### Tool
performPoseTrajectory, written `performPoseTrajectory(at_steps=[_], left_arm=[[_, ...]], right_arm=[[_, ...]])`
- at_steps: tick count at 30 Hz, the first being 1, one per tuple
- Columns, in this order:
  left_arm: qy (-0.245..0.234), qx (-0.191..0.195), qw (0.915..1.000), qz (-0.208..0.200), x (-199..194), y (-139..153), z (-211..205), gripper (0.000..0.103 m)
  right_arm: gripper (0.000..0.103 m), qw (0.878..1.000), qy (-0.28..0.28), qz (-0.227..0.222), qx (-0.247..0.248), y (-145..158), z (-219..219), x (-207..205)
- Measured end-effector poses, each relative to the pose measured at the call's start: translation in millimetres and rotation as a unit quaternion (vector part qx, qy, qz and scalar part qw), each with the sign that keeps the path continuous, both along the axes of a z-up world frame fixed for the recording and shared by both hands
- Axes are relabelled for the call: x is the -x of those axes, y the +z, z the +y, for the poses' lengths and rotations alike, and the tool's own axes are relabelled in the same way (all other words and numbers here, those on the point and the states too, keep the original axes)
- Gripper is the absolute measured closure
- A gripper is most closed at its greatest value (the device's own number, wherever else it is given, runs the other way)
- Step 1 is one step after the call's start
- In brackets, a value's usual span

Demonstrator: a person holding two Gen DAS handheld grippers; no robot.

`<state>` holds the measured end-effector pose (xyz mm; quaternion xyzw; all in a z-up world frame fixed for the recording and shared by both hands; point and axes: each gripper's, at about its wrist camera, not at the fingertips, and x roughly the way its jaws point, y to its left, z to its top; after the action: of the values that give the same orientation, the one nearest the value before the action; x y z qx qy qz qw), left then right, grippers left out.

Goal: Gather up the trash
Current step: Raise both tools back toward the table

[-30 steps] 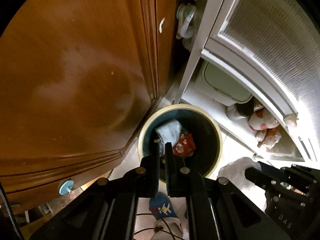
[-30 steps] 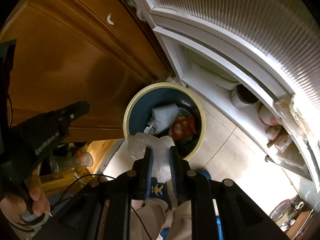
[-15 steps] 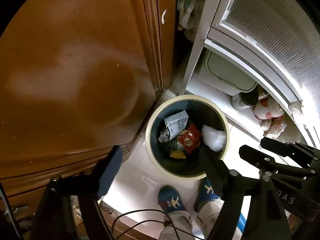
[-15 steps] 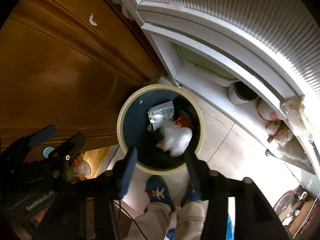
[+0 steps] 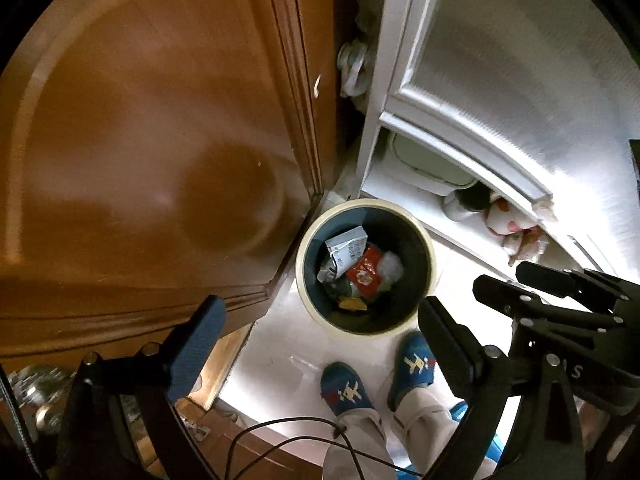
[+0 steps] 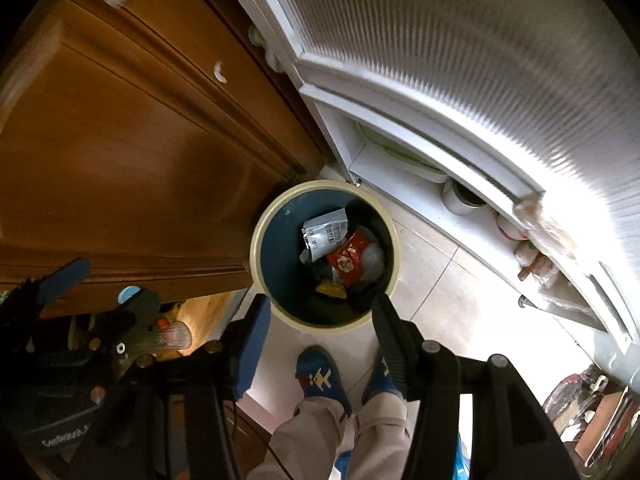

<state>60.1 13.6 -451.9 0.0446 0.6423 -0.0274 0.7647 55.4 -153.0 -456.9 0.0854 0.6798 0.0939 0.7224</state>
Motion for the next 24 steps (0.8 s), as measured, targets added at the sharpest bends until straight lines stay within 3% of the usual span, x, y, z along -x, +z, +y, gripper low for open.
performPoseTrajectory(at_steps=[12,18,24], left_arm=[[-0.043,0.062,0.9947,-0.070,31,141,-10,0.007],[-0.053,0.101,0.9859,-0.123,40,220,-1,0.007],[-0.065,0.122,0.9711,-0.194,48,291,10,0.007]], right_arm=[[0.050,0.999,-0.006,-0.042,-0.006,110,-11,18],[0.050,0.996,-0.006,-0.084,-0.008,177,-10,24],[0.050,0.989,0.008,-0.150,-0.005,244,-3,27]])
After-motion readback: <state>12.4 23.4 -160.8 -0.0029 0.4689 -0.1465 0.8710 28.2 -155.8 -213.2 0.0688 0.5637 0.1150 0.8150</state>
